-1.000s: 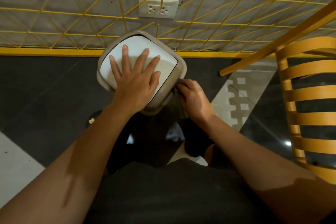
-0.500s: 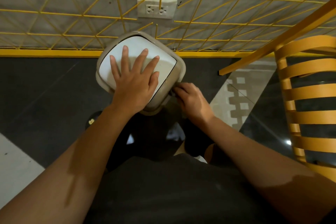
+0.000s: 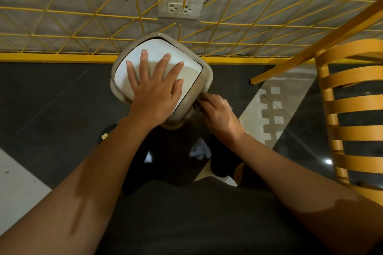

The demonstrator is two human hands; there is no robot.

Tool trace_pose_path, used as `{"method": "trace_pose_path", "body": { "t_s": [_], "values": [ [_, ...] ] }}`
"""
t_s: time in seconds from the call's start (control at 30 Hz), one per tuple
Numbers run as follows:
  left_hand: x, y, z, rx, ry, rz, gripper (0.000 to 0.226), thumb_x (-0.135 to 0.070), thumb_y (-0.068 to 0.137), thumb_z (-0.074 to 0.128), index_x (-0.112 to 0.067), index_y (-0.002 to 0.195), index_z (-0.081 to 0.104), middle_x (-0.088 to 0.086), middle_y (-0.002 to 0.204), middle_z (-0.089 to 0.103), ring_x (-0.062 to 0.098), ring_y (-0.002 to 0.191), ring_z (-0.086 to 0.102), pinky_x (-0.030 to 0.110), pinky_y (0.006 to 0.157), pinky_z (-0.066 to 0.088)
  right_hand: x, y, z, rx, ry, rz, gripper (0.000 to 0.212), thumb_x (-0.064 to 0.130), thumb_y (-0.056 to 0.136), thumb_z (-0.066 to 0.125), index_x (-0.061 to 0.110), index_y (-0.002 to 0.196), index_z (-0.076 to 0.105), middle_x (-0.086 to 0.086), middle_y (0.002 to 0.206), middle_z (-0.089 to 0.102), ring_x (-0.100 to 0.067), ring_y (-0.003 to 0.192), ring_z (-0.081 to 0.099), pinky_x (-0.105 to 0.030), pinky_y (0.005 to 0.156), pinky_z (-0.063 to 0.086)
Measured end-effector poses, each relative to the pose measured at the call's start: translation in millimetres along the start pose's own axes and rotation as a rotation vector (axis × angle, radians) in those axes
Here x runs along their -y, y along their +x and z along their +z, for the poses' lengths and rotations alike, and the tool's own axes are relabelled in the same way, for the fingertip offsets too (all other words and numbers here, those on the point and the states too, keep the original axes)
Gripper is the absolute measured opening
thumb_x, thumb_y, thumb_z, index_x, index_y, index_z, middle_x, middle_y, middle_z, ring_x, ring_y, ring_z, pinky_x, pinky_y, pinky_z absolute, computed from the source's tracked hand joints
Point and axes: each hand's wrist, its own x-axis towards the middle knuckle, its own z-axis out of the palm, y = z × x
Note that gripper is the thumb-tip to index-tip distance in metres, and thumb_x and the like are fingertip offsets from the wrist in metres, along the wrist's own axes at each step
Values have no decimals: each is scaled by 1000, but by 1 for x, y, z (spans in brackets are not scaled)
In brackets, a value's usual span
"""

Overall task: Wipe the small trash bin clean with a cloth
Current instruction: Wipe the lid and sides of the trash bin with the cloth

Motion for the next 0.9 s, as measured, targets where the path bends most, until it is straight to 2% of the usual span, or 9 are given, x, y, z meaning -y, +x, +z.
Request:
{"method": "trace_pose_path", "body": {
  "t_s": [0.17,0.33,0.47,0.57,0.63,0.7,0.73,0.83,0.9],
  "values": [
    [0,1,-1,26,-6,3,44,-38,97,29,-33,140,32,-1,153,21,36,142,-4,56,109,-10,-13,20,-3,-43,27,132,28,1,86,48,-1,110,63,-19,114,61,-37,108,53,-43,90,42],
    [0,1,0,39,-13,-16,44,-38,96,28,-34,140,31,-2,153,20,36,142,-6,57,109,-11,3,9,7,-58,63,218,31,-2,88,47,0,116,59,-17,123,57,-34,115,49,-45,99,39],
    [0,3,1,59,-20,-37,44,-39,96,26,-35,140,28,-3,154,17,35,142,-8,56,108,-13,38,-21,21,-70,70,86,21,-5,81,58,-8,100,65,-24,103,66,-38,92,62,-45,79,51],
    [1,3,1,63,-14,-27,45,-39,96,25,-36,140,27,-3,154,16,35,141,-8,56,108,-12,39,-23,22,-73,38,27,19,-5,80,61,-7,98,66,-23,98,67,-37,87,64,-44,75,54],
    [2,3,1,64,-22,-23,44,-39,96,26,-36,140,27,-3,153,17,36,141,-8,57,108,-12,31,-17,20,-69,40,98,22,-5,83,56,-6,104,63,-24,106,64,-38,97,60,-45,84,50],
    [2,4,2,64,-27,-27,44,-40,96,26,-36,140,27,-3,153,17,36,141,-8,57,107,-12,28,-13,20,-44,35,197,28,-2,88,48,-3,115,58,-21,120,56,-36,113,50,-45,96,39],
    [1,5,3,64,-28,-28,44,-40,96,26,-36,140,27,-3,153,17,36,141,-8,57,107,-12,32,-13,21,-63,34,214,28,-1,89,47,-2,115,58,-21,121,56,-35,114,50,-44,97,39],
    [1,6,4,54,-29,-35,44,-40,96,27,-36,140,28,-3,153,18,36,141,-7,57,107,-12,54,-23,26,-103,68,147,19,-5,82,55,-8,97,65,-23,98,65,-37,89,62,-41,79,52],
    [1,6,4,49,-28,-39,44,-40,95,28,-36,139,29,-3,153,19,36,141,-7,58,107,-12,60,-28,27,-65,93,75,16,-3,83,53,-8,91,66,-22,90,66,-35,79,63,-40,70,53]
  ]
}}
